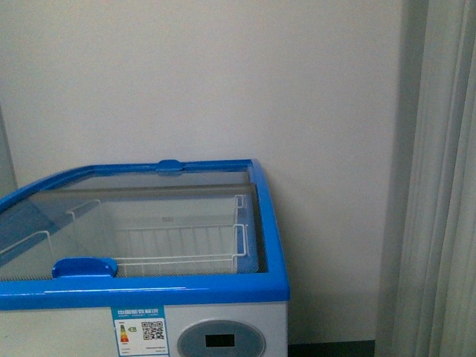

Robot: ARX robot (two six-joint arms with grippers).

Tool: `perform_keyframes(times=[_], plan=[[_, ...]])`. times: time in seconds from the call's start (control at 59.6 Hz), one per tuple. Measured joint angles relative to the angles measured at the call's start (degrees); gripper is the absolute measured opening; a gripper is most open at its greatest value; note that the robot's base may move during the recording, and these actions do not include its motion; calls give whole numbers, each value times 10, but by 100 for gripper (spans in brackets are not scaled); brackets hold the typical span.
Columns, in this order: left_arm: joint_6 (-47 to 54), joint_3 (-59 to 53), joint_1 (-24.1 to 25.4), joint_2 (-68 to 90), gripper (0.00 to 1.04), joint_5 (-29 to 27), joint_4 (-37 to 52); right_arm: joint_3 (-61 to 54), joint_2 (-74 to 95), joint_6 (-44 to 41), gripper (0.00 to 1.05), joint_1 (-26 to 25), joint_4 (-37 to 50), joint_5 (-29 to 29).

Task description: Put drink in fridge

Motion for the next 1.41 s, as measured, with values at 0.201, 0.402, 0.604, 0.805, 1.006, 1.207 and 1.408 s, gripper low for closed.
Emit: perform_keyframes(times=[0.201, 0.402, 0.604, 0.805, 1.006, 1.207, 1.408], plan=[[22, 23, 38, 187, 97, 65, 111, 0, 0, 0, 38, 0, 0, 0], [86, 91, 47, 380, 97, 167, 224, 0, 0, 0, 38, 0, 0, -1], [157, 182, 70, 581, 97, 213, 286, 0, 0, 0, 38, 0, 0, 0], [175, 247, 91, 693, 97, 228, 311, 0, 0, 0, 38, 0, 0, 0], [182, 299, 98, 769, 97, 240, 312, 0, 0, 0, 38, 0, 0, 0], [194, 388, 103, 872, 97, 254, 312, 0, 0, 0, 38, 0, 0, 0], [205, 499, 104, 967, 97, 263, 293, 0, 0, 0, 38, 0, 0, 0]])
